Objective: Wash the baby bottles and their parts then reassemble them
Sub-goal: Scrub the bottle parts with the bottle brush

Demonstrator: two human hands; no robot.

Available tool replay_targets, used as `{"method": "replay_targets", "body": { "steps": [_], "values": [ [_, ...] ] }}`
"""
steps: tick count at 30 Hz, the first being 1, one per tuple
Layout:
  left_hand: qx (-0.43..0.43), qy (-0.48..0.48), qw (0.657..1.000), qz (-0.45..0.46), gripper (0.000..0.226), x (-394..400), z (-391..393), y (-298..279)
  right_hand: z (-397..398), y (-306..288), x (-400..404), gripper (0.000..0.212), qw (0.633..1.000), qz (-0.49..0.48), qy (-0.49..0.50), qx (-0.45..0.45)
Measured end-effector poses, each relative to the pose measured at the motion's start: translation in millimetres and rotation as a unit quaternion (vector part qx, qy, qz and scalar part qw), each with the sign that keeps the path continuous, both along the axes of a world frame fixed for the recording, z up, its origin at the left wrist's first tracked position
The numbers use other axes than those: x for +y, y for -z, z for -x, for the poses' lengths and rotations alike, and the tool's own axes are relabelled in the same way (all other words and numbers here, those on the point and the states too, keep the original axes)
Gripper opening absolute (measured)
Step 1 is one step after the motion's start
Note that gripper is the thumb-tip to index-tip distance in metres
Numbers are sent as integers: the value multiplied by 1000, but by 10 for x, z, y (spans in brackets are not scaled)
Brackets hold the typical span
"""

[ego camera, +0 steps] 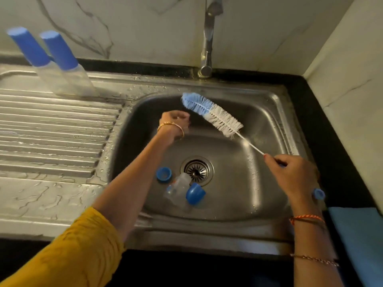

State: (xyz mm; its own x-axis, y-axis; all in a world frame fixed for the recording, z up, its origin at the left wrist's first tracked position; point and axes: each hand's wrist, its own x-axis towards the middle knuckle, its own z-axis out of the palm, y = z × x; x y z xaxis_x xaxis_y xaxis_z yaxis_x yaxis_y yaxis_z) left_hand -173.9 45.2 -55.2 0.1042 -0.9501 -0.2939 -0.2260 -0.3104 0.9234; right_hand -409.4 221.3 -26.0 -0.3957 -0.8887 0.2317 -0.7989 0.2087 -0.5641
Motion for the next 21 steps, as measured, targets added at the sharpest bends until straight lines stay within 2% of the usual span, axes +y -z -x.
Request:
{"method": "replay_targets", "body": {
  "steps": [3, 5, 6, 10, 12, 16, 19, 21],
  "values": [
    [62, -48, 993, 86, 36, 23, -251, -447, -83, -23, 47, 34, 997, 30, -20, -67],
    [119, -74, 985, 99, 47, 51, -407, -673, -109, -5, 52, 30, 989, 64, -25, -133],
    [142, -76, 981, 106, 46, 79, -485, -763, -120, 0, 44, 29, 985, 78, -28, -153],
    [203, -84, 964, 153, 17, 242, -764, -904, -174, -32, 2, 22, 980, 95, -53, -164],
    [233, -77, 957, 156, 14, 342, -897, -948, -215, -66, 9, 15, 981, 102, -65, -155],
    [238, -15, 956, 170, 36, 387, -1120, -971, -301, -80, 0, 15, 985, 100, -75, -118],
    [172, -63, 968, 174, 42, 360, -1160, -977, -306, -74, -9, 22, 981, 132, -62, -129],
    [123, -44, 971, 200, 39, 343, -1165, -963, -296, -76, -6, 18, 978, 141, -64, -140]
  ]
}}
